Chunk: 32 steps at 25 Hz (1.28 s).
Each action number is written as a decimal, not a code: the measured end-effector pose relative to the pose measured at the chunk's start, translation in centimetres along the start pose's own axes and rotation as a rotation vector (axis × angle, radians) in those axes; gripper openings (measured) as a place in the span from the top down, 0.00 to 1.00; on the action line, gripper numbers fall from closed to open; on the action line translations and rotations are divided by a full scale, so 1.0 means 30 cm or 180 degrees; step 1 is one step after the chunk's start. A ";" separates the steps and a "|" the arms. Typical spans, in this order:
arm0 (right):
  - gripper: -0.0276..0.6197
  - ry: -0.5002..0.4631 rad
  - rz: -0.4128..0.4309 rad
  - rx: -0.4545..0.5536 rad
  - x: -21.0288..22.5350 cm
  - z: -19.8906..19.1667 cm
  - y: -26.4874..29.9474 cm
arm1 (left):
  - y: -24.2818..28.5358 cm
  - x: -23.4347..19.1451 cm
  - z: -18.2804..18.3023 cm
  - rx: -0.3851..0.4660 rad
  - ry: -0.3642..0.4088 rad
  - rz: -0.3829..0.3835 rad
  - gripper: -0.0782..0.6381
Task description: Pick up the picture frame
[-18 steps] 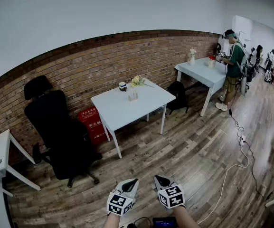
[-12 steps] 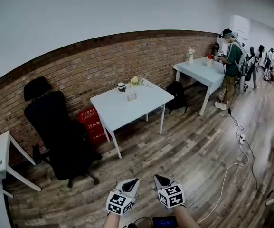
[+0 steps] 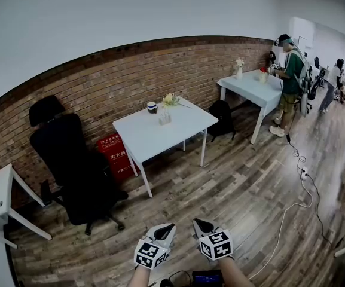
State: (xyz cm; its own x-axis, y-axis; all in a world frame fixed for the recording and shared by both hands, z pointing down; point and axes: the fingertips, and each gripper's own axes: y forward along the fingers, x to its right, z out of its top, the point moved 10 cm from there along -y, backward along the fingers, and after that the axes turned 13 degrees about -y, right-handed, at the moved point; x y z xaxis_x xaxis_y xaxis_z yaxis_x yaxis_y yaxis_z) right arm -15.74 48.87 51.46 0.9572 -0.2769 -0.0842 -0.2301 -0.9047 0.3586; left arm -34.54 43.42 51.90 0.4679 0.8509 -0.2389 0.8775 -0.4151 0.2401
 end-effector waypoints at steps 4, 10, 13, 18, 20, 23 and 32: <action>0.94 0.0009 0.0020 -0.0005 0.005 -0.004 -0.004 | 0.005 -0.002 0.000 0.0002 -0.0019 0.0157 0.87; 0.95 0.0043 0.0023 -0.0012 0.016 -0.001 0.001 | 0.009 -0.012 0.014 0.0042 -0.0032 0.0171 0.88; 0.94 0.0056 0.0039 -0.0011 0.033 -0.012 -0.005 | 0.025 0.013 0.011 0.0048 -0.0033 0.0053 0.88; 0.94 0.0082 0.0072 -0.0007 0.075 -0.033 -0.020 | 0.059 0.047 0.003 0.0000 -0.0027 0.0025 0.88; 0.94 0.0091 0.0092 -0.0003 0.093 -0.044 -0.025 | 0.072 0.059 -0.001 -0.0005 -0.0017 0.0053 0.88; 0.94 0.0092 0.0130 0.0002 0.129 -0.055 -0.033 | 0.102 0.081 -0.003 -0.0007 -0.0008 0.0103 0.88; 0.94 0.0081 0.0202 -0.0036 0.266 -0.123 -0.089 | 0.195 0.182 -0.018 -0.0014 -0.0014 0.0313 0.88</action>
State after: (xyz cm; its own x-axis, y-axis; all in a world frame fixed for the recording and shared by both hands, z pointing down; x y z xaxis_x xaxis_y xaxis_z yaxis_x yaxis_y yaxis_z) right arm -6.85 50.28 53.26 0.9450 -0.3250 -0.0373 -0.2885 -0.8818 0.3731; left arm -26.89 45.80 52.50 0.5523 0.8046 -0.2181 0.8268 -0.4953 0.2667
